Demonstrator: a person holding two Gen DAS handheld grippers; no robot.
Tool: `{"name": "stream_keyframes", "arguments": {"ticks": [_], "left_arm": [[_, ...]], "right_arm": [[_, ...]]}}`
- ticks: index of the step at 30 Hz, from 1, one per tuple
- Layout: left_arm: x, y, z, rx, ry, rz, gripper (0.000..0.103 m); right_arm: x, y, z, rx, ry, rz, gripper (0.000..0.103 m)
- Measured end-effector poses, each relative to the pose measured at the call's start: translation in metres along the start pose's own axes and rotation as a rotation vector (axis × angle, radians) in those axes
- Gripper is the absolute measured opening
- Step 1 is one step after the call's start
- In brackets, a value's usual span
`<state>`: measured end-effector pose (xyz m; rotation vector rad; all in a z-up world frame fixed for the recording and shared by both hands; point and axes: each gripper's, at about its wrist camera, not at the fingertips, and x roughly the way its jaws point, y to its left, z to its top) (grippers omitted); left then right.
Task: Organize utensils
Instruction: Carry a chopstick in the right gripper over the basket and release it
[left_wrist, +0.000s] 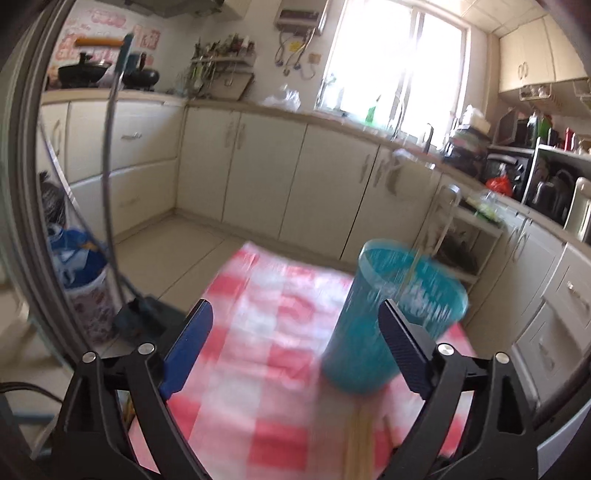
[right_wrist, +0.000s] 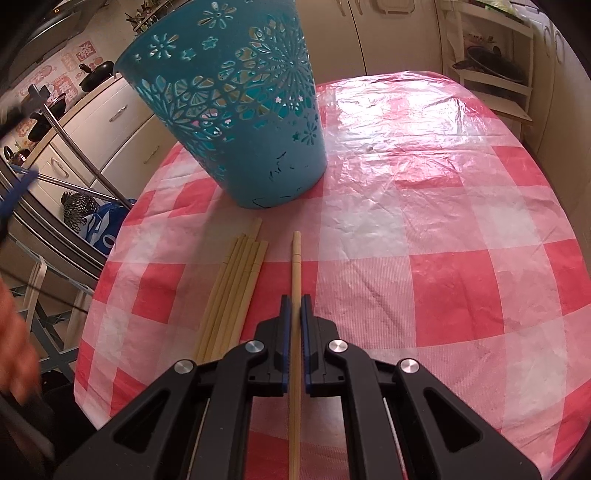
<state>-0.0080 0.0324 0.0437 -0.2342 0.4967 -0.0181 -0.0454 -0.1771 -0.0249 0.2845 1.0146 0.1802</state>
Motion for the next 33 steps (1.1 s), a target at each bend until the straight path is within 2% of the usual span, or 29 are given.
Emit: {"name": "stream_keyframes", "arguments": {"ticks": [4,9,13,16,20,28,33], "left_arm": [[0.014,0.018,-0.041,-0.035,0.091,0.012,0.088],[0.031,0.028,-0.061,-0.028,0.144,0.001,0.092],[0.038,0.033,-0.06,-0.074,0.161,-0.051,0.095],[0.046,0.029,-0.065,-0.061,0.217,-0.08,0.095],[0.045,0.021,-0.067,-0.018,0.217,-0.101,0.095],[0.055,0.031,-0.069,-0.071,0.27,-0.101,0.095],[0.057,0.041,-0.069,-0.129,0.274,-0.095,0.095]], "right_arm": [[0.0,0.001,-0.004,0.006,-0.036,-0.005,0.006],[0.0,-0.006,-0.007,0.053,-0.063,0.02,0.006],[-0.007,-0.011,-0.007,0.093,-0.084,0.03,0.006],[-0.018,-0.01,-0.004,0.105,-0.119,0.049,0.006],[-0.038,-0.009,0.001,0.132,-0.18,0.099,0.006],[-0.079,-0.01,0.016,0.184,-0.283,0.203,0.006],[-0.106,-0.013,0.044,0.212,-0.366,0.274,0.006]]}}
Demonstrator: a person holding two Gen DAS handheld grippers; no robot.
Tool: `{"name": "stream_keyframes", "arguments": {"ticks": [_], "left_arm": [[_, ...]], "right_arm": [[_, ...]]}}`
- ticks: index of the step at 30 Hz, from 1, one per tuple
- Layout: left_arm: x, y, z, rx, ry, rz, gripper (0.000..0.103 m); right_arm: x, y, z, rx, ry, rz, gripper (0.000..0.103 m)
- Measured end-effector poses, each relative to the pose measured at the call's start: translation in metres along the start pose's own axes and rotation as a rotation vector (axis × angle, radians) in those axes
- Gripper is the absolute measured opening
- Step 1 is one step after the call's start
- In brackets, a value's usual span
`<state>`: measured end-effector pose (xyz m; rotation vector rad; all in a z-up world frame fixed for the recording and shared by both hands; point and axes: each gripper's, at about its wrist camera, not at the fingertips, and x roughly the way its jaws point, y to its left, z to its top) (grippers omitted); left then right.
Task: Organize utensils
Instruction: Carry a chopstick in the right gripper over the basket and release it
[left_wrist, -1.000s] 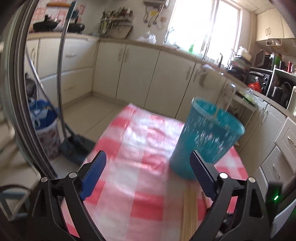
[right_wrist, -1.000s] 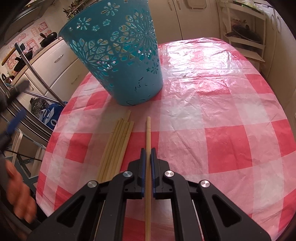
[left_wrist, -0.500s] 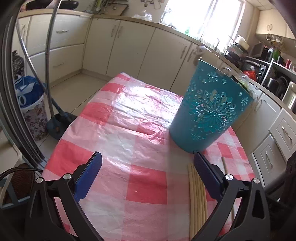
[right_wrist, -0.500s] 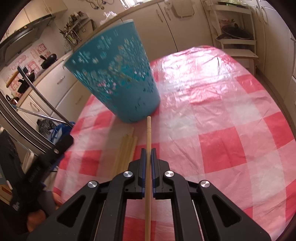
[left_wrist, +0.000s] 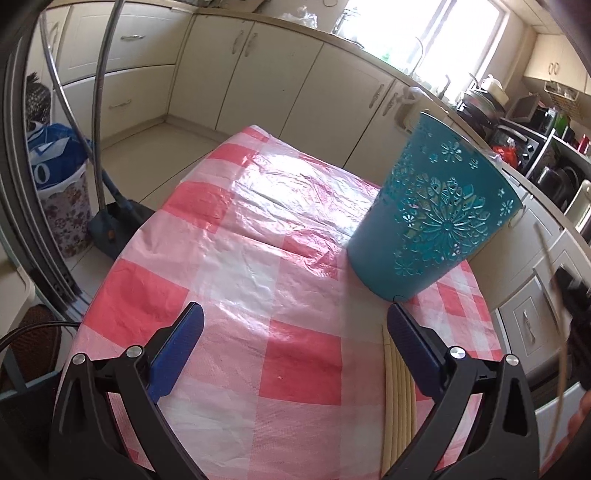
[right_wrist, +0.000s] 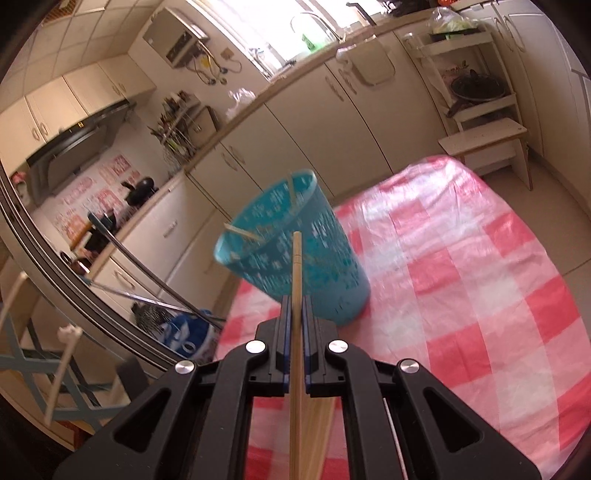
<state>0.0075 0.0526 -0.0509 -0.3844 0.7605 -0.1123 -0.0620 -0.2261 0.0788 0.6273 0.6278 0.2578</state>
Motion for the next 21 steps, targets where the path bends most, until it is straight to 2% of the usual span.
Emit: {"name": "stream_keyframes", "arguments": {"ticks": [5,8,11,14,16,21], "left_arm": [[-0.001,-0.006,-0.001,0.031,-0.005,0.01,0.095],[0.0,-0.013,-0.001,0.068,-0.003,0.016,0.095],[0.001,-0.016,-0.002,0.083,0.001,0.017,0.095],[0.001,-0.014,-0.002,0.078,0.004,0.013,0.095],[0.001,-0.013,-0.002,0.073,0.004,0.009,0.095],[0.001,-0.013,-0.001,0.071,0.005,0.007,0.095]], "right_arm": [[0.003,0.022,0.047,-0.012,-0.106,0.063,0.006],[0.011,0.04,0.078,-0.022,-0.209,0.094,0.006],[0.027,0.058,0.105,-0.048,-0.317,0.079,0.006],[0.048,0.065,0.121,-0.063,-0.378,0.024,0.006],[0.065,0.064,0.127,-0.064,-0.381,-0.019,0.006],[0.093,0.05,0.119,-0.09,-0.312,-0.105,0.007]]}}
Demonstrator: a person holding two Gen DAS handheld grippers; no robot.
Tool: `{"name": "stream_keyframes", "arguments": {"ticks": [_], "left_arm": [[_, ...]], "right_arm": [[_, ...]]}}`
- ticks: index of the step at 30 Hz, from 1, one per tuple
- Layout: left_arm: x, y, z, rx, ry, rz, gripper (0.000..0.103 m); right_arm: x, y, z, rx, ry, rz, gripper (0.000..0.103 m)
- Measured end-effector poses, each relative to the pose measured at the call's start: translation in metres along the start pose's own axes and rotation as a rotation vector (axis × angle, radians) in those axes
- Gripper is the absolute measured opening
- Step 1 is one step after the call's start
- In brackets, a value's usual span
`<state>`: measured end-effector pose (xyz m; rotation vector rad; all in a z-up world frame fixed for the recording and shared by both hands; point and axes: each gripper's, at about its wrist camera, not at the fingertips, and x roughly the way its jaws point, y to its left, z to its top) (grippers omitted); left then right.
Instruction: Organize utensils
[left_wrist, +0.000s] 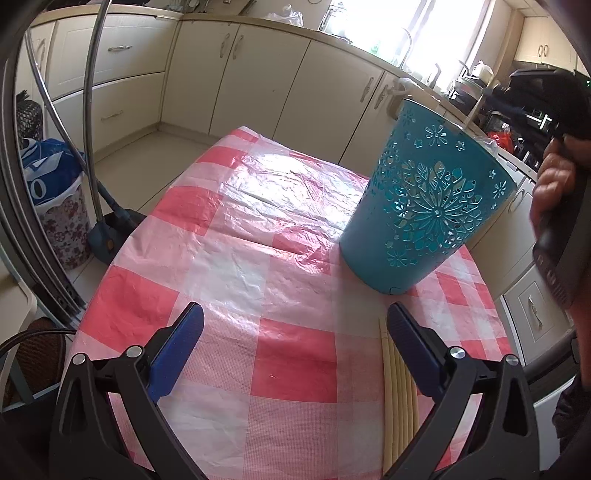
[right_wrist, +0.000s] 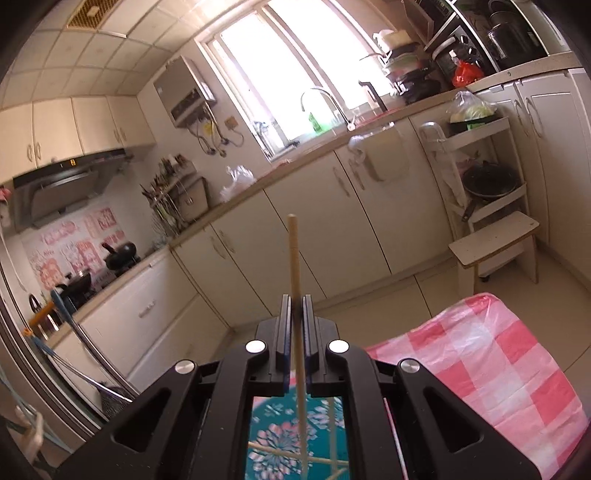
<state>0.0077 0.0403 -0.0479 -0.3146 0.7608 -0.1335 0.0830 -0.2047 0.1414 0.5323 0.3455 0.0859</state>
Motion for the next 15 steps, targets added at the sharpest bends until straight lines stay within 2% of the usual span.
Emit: {"name": "stream_keyframes", "arguments": {"ticks": [5,8,13,15], "left_arm": [[0.001,0.0,-0.001,-0.003,0.0,0.003,0.095],[0.001,0.001,-0.001,-0.005,0.001,0.008,0.095],[0.001,0.0,-0.001,-0.006,0.0,0.018,0.095],[0.001,0.0,-0.001,-0.006,-0.001,0.021,0.095]], "right_arm": [[0.0,-0.005,-0.021,-0.037,0.082,-0.002,0.008],[-0.012,-0.005,-0.032,-0.08,0.105,0.01,0.018],[-0.062,-0.019,-0.039,-0.072,0.077,0.014,0.019],[-0.085,-0.027,-0.052,-0.069,0.096,-0.003,0.02]]}}
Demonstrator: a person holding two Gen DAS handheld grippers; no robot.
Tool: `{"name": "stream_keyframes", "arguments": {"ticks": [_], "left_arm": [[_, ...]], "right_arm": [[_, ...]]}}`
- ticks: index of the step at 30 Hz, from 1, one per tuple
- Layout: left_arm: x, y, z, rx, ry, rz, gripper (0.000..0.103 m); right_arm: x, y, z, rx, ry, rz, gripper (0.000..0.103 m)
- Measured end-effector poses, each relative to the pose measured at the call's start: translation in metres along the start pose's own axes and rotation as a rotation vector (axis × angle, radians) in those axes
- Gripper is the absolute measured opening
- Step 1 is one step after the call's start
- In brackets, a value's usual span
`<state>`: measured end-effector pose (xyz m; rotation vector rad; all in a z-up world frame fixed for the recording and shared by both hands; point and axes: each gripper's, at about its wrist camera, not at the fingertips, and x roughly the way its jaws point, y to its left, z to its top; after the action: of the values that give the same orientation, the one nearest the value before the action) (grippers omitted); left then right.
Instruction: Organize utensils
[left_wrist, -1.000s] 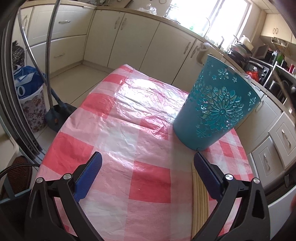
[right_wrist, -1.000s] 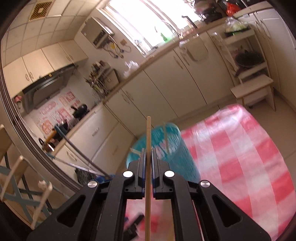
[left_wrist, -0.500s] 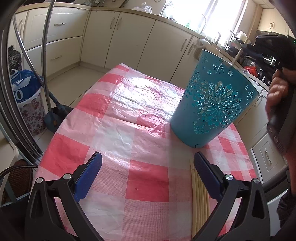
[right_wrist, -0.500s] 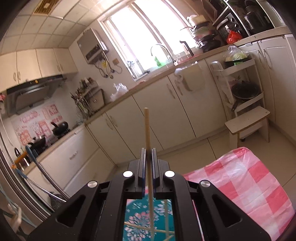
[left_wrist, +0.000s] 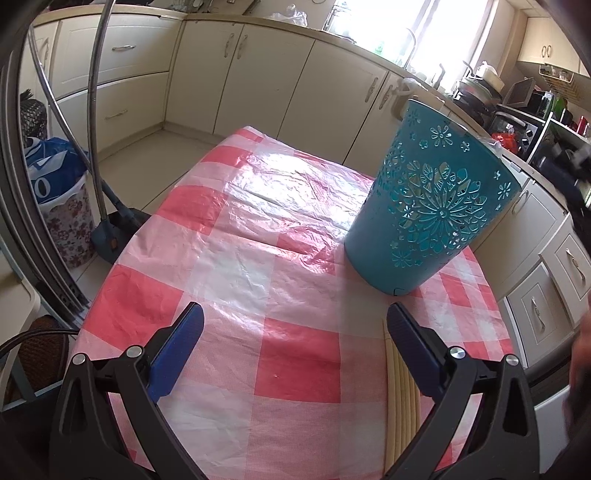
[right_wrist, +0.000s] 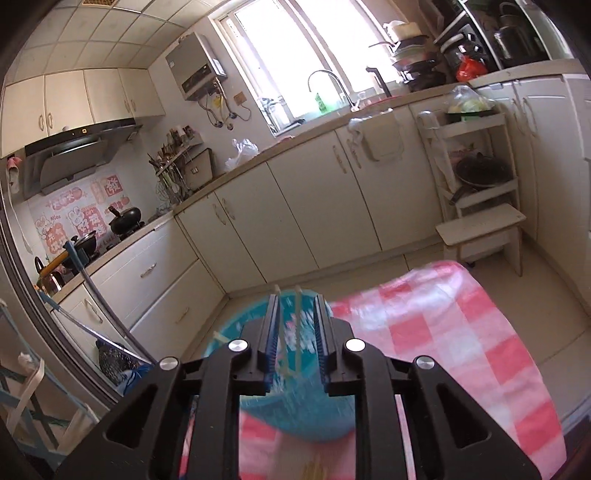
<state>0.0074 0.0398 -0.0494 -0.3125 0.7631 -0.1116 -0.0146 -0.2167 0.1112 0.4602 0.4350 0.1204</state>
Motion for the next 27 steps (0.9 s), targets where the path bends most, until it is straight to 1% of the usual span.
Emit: {"name": "stream_keyframes", "arguments": {"ticks": [1,4,5,7,8,9,11,14,22,25,27], "left_arm": [[0.0,0.0,0.0,0.001,0.0,0.0,0.095],[-0.001,0.0,0.0,0.002,0.001,0.001,0.095],[-0.001,0.0,0.0,0.002,0.001,0.001,0.095],[-0.001,0.0,0.0,-0.001,0.0,0.001,0.095],[-0.001,0.0,0.0,-0.002,-0.001,0.001,0.095],[-0.001,0.0,0.0,-0.005,-0.002,0.002,0.095],[-0.001,0.002,0.0,-0.011,-0.003,0.003,0.095],[-0.001,0.003,0.0,-0.015,-0.001,0.002,0.095],[0.0,0.002,0.0,-0.01,0.004,0.0,0.095],[0.0,0.002,0.0,-0.009,0.004,0.001,0.095],[0.0,0.002,0.0,-0.009,0.004,0.001,0.095]], "right_arm": [[-0.005,-0.002,-0.011,-0.012,0.033,-0.009,0.02],[-0.004,-0.005,-0.059,-0.066,0.21,-0.043,0.019],[0.004,-0.008,-0.079,-0.07,0.293,-0.043,0.017],[0.02,-0.009,-0.106,-0.084,0.421,-0.057,0.014],[0.028,-0.006,-0.116,-0.109,0.471,-0.059,0.012],[0.033,-0.003,-0.123,-0.131,0.494,-0.065,0.011],[0.04,0.0,-0.133,-0.152,0.533,-0.082,0.01],[0.044,0.002,-0.14,-0.159,0.56,-0.087,0.01],[0.045,0.01,-0.149,-0.208,0.559,-0.08,0.01],[0.047,0.009,-0.15,-0.192,0.571,-0.059,0.01],[0.048,0.011,-0.149,-0.211,0.568,-0.071,0.01]]}}
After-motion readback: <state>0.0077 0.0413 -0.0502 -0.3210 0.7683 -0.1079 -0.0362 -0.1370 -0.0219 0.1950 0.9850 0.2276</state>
